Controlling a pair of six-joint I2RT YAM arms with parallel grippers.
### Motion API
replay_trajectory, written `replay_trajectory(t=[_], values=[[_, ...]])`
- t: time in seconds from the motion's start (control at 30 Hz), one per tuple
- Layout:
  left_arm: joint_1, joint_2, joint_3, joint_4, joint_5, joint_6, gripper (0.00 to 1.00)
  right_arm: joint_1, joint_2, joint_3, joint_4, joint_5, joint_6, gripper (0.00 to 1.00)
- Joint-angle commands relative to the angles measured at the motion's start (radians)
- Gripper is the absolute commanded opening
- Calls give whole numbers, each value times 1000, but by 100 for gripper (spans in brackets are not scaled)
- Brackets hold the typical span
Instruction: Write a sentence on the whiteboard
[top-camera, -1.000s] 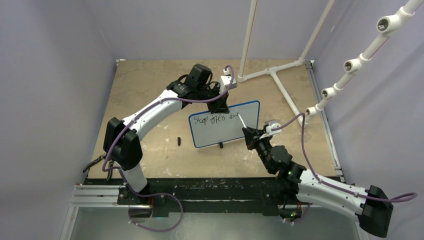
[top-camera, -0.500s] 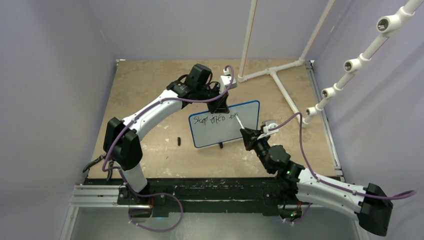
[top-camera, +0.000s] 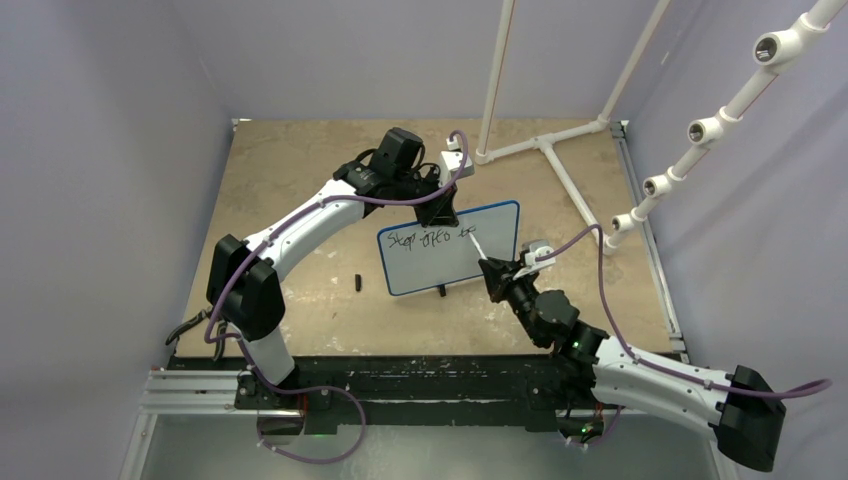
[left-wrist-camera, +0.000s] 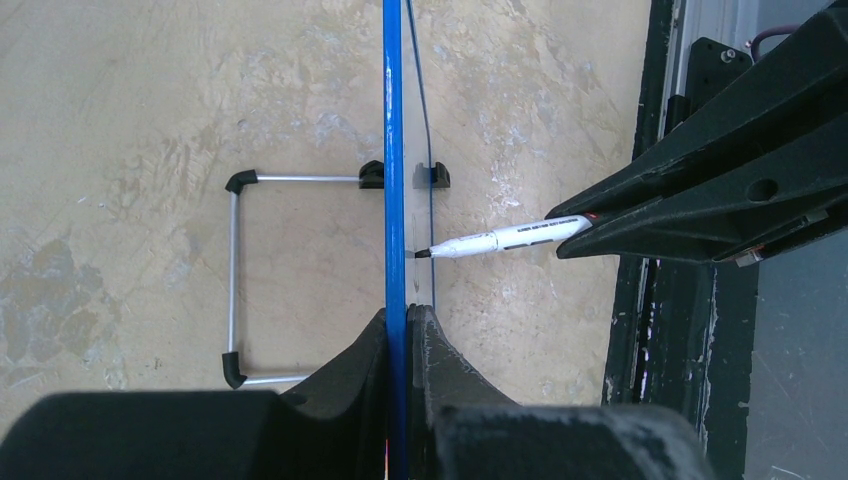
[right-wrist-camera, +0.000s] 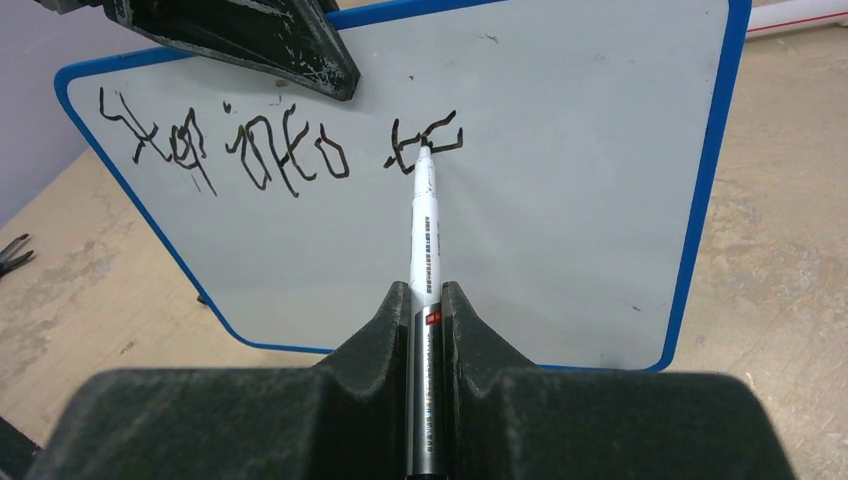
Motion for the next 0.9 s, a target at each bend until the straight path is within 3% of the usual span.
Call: replay_trajectory(t=[0.0,0.13,0.37,0.87], values=[[-4,11,-4,-58,20,33,0,-2,-2,29,-17,34,14,0],[-5,11,-2,-65,20,35,0,-2,-23,30,-26,24,14,0],[-3,8,-9,-93,3,43,0,-2,-105,41,-39,-122,-6,0],[35,-45,-78,-104,8,45,0,-2,-106,60,-121,-77,133,0]])
